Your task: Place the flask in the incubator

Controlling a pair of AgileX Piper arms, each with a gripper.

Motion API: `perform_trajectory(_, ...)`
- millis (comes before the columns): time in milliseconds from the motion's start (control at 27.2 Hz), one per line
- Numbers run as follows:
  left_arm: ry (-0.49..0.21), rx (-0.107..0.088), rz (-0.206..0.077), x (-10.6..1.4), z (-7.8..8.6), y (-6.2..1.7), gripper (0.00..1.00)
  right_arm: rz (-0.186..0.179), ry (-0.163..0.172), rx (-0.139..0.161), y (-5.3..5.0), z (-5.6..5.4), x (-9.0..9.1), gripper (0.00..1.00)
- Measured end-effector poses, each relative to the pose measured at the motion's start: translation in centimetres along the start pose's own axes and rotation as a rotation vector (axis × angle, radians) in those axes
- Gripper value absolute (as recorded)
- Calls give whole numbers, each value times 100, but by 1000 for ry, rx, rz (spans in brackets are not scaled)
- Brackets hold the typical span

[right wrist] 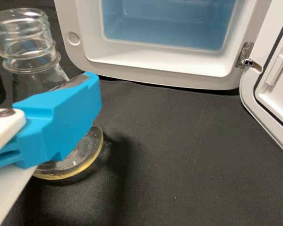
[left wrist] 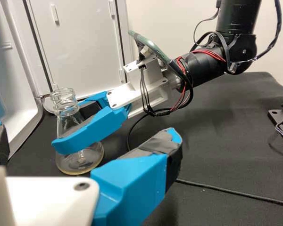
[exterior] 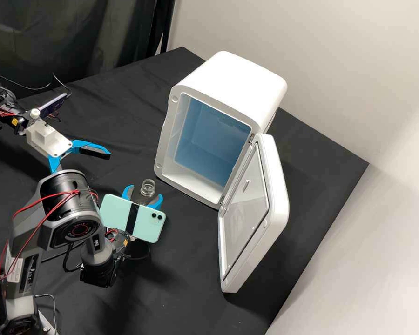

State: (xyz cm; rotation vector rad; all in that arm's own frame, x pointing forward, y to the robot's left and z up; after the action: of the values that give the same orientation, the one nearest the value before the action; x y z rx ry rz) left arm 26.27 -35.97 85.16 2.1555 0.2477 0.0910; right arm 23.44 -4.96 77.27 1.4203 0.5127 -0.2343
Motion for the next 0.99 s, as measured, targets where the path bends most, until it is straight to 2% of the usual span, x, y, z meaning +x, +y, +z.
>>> perform_trajectory(588, 11, -2, 3, 1, -32, 6, 100, 5, 2, -13, 21, -26, -3, 0)
perform_trajectory(698, 46, -6, 15, 49, -153, 36, 100, 2, 0, -19, 25, -34, -4, 0)
perform_trajectory(991, 181, -40, 49, 140, -554, 103, 100, -4, 7, -21, 14, -51, 8, 0)
